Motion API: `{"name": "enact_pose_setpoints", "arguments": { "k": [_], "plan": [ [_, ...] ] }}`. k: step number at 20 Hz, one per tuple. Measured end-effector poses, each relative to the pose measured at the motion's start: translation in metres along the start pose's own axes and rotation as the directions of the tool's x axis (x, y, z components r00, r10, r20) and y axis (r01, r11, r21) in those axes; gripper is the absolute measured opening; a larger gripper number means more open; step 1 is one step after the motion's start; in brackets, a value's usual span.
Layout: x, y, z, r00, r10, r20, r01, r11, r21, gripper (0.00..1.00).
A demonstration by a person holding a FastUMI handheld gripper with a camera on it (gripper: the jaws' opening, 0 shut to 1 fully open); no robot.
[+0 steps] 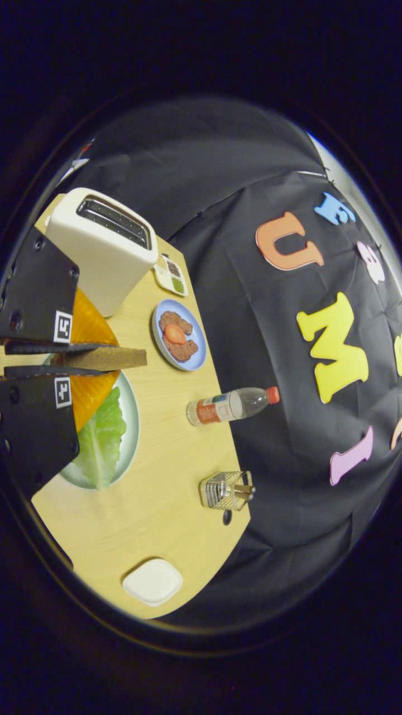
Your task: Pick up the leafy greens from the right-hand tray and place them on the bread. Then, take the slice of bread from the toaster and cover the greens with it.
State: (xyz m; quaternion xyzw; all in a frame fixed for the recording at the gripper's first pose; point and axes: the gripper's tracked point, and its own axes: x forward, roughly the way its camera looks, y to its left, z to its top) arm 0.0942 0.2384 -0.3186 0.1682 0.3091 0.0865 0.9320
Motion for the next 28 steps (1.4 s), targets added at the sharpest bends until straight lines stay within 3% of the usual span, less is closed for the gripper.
{"name": "enact_pose_setpoints", "arguments": {
  "k": [5,11,12,13,16,21,25,28],
  "plan": [
    [0.007,-0.034,-0.005,1.000,0.002,0.014,-0.002,1.000,-0.016,0.08],
    [0.019,-0.078,-0.018,1.000,-0.022,-0.003,0.022,0.998,-0.055,0.19],
    [0.021,-0.081,-0.018,1.000,-0.020,-0.004,0.019,0.998,-0.064,0.28],
    [0.022,-0.086,-0.019,1.000,-0.018,-0.010,0.018,0.997,-0.072,0.28],
    [0.023,-0.099,-0.021,0.999,-0.019,-0.029,0.016,0.995,-0.098,0.45],
    [-0.005,-0.121,-0.003,1.000,-0.014,-0.005,0.014,0.991,-0.129,0.74],
    [-0.060,-0.155,0.045,0.995,-0.040,0.094,0.055,0.985,-0.161,0.91],
    [-0.117,-0.188,0.087,0.979,-0.071,0.190,0.108,0.976,-0.191,0.96]
  ]
}}
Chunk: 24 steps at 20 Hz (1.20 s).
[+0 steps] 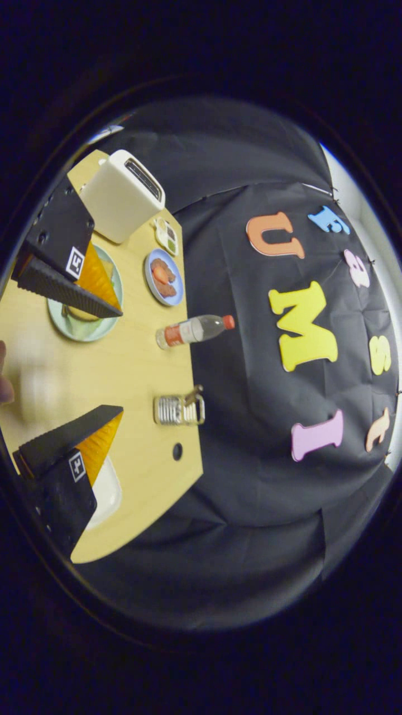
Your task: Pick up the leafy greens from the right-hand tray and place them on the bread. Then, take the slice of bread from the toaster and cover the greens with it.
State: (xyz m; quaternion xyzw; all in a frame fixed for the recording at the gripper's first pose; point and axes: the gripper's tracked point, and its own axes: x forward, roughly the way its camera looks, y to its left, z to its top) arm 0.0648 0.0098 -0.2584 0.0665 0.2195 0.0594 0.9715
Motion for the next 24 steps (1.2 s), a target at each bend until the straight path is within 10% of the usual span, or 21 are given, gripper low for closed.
{"name": "enact_pose_setpoints", "arguments": {
  "k": [12,24],
  "plan": [
    [-0.180,-0.125,0.142,0.934,-0.169,0.314,0.182,0.983,-0.011,0.96],
    [-0.234,-0.053,0.175,0.898,-0.196,0.394,0.221,0.975,-0.018,0.96]
  ]
}}
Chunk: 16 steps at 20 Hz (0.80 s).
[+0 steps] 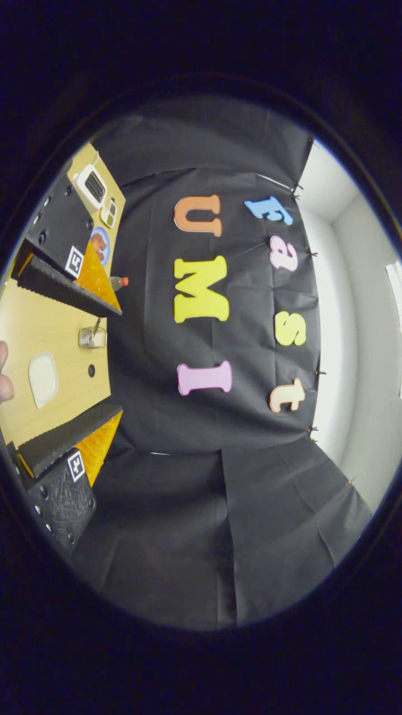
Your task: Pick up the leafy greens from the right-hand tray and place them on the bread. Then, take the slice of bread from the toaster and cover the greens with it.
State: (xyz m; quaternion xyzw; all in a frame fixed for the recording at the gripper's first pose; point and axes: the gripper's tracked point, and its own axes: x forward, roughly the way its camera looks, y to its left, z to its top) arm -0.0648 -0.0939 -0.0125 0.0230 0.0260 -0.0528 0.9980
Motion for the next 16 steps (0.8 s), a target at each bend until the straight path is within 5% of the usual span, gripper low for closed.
{"name": "enact_pose_setpoints", "arguments": {
  "k": [16],
  "plan": [
    [-0.042,0.098,0.022,0.999,0.016,0.032,-0.017,1.000,0.011,0.94]
  ]
}}
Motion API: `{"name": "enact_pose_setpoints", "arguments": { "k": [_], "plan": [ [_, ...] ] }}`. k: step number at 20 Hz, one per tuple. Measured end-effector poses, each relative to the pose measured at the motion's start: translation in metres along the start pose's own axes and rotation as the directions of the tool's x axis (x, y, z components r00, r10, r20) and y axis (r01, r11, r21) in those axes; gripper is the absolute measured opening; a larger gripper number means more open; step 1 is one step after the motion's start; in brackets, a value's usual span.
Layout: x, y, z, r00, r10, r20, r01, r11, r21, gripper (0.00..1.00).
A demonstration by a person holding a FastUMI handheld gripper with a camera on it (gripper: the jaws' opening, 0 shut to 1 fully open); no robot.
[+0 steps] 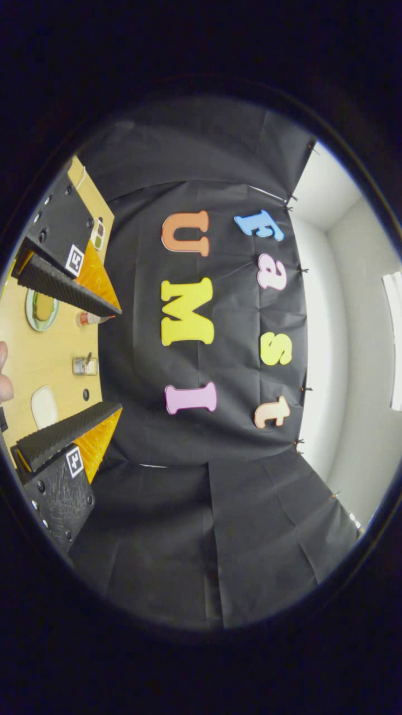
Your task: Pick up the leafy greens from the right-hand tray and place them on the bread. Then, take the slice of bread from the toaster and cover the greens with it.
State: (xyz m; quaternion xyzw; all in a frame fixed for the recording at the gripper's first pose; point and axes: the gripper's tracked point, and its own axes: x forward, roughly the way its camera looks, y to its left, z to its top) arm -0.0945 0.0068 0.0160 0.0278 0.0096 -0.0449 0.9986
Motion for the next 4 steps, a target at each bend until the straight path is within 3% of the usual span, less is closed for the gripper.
{"name": "enact_pose_setpoints", "arguments": {
  "k": [4],
  "plan": [
    [-0.0010,0.0101,0.0007,1.000,0.005,0.003,-0.005,1.000,-0.007,0.94]
  ]
}}
